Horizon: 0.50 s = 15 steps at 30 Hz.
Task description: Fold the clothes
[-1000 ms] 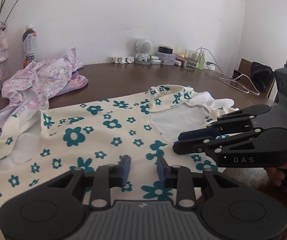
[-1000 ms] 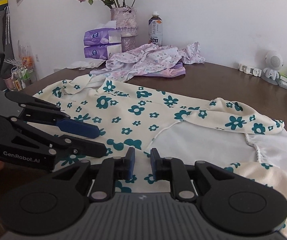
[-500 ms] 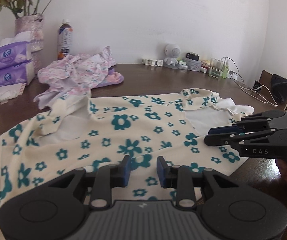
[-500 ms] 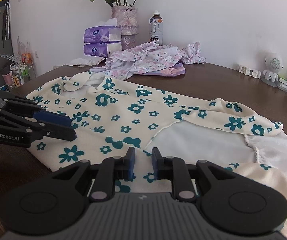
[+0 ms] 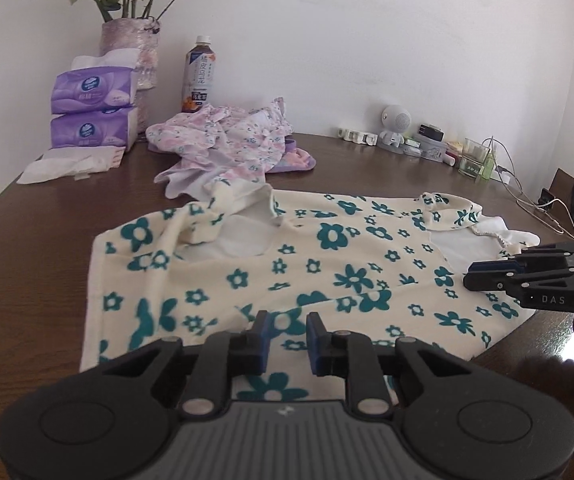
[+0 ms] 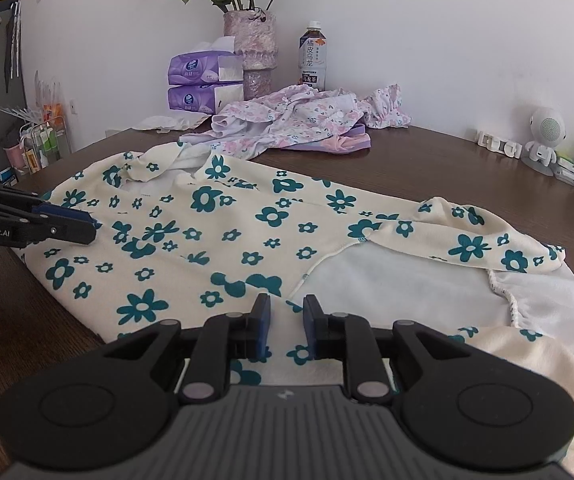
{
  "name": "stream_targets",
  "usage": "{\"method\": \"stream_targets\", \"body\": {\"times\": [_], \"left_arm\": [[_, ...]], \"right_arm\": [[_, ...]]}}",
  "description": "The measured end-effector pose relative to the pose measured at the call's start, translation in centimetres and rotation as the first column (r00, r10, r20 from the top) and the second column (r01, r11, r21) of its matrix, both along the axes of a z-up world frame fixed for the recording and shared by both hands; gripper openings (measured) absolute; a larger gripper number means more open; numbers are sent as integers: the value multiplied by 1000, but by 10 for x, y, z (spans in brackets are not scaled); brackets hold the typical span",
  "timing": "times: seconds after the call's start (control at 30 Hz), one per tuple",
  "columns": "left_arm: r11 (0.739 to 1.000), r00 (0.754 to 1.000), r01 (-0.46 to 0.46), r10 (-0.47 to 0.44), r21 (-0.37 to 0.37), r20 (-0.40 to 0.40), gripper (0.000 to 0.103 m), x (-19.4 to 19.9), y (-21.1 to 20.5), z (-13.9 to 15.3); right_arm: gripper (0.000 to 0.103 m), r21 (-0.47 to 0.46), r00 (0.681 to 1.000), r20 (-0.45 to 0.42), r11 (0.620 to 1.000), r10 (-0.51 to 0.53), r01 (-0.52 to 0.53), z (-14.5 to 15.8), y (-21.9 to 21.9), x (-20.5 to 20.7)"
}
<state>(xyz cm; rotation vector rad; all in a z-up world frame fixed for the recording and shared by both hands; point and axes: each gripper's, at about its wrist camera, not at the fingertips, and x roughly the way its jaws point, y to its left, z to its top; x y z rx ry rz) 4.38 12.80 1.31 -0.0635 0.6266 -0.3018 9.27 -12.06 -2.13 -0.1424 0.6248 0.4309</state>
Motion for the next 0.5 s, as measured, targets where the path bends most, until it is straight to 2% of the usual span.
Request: {"method": "stream_targets", "body": {"times": [0.1,0.23,0.5], "left_arm": [[1000,1000,0,0,6,1,14,-4,5,1],[1000,1000,-8,8,-23,-6,9,-3,15,-1],[999,1000,-7,7,-32,-4,8,-9,24,1]], "right_arm": [[18,0,1000,0,1000,0,0,0,0,0],[18,0,1000,0,1000,-1,1,0,0,0],[18,0,1000,0,1000,-1,1,0,0,0]]}}
